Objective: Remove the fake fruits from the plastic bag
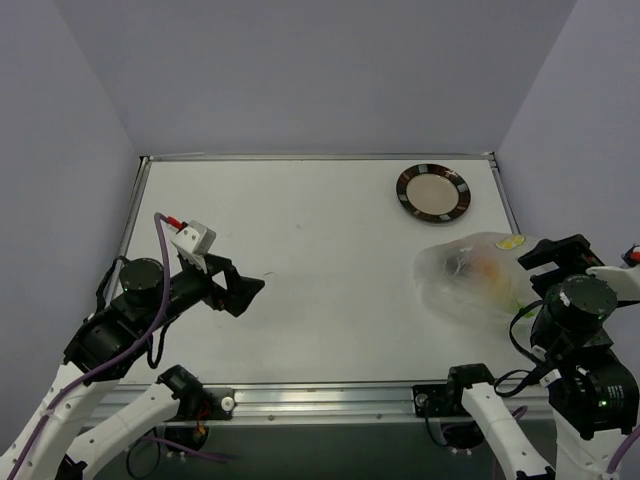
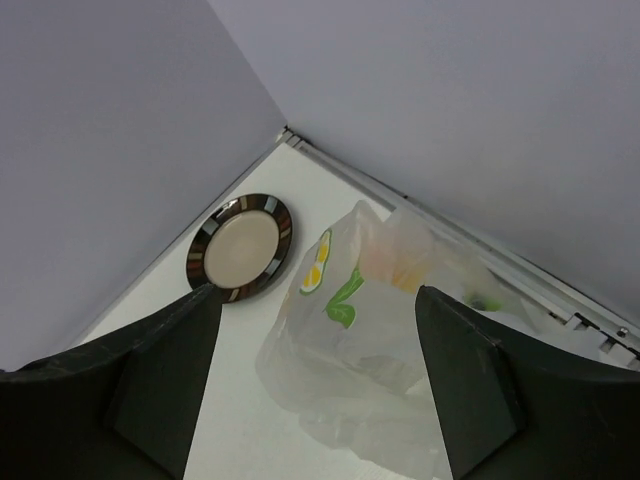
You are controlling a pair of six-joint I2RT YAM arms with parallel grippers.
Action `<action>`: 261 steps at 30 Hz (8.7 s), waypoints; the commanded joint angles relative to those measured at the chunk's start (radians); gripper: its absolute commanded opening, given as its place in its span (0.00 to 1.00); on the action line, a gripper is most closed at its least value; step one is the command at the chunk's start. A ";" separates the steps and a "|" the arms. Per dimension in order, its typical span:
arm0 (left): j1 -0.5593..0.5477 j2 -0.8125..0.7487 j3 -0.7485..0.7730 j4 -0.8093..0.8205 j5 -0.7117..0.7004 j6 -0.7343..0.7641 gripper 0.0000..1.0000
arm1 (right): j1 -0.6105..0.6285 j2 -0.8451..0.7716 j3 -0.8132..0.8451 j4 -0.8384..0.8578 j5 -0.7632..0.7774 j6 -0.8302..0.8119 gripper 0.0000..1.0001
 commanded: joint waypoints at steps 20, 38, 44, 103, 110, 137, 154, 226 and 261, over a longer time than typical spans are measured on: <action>0.036 0.072 -0.073 0.293 0.316 -0.199 0.94 | 0.048 0.151 -0.333 0.204 -0.224 0.050 0.06; -0.360 0.736 -0.051 0.922 0.039 -0.265 0.97 | 0.077 0.713 -0.577 1.062 -0.865 0.084 0.01; -0.391 0.929 0.028 1.106 0.048 -0.264 0.97 | 0.060 0.506 -0.552 0.932 -0.727 0.048 0.44; -0.402 0.893 -0.064 1.197 -0.013 -0.388 0.02 | -0.164 0.459 -0.640 0.838 -0.434 0.030 0.14; -0.451 0.773 0.018 1.007 0.007 -0.221 0.80 | -0.248 0.655 -0.595 0.921 -0.528 -0.079 0.11; -0.262 1.640 0.854 0.675 0.034 -0.106 0.57 | -0.308 1.078 -0.539 1.206 -0.851 -0.021 0.87; -0.444 1.134 0.038 1.021 -0.074 -0.297 0.02 | -0.055 0.812 -0.802 1.150 -0.742 -0.024 0.24; -0.392 1.247 0.012 1.275 -0.046 -0.420 0.02 | -0.138 1.474 0.167 0.975 -0.540 -0.162 0.86; -0.399 1.152 0.030 1.268 -0.070 -0.435 0.12 | 0.390 0.258 -0.551 0.360 -0.175 0.183 0.23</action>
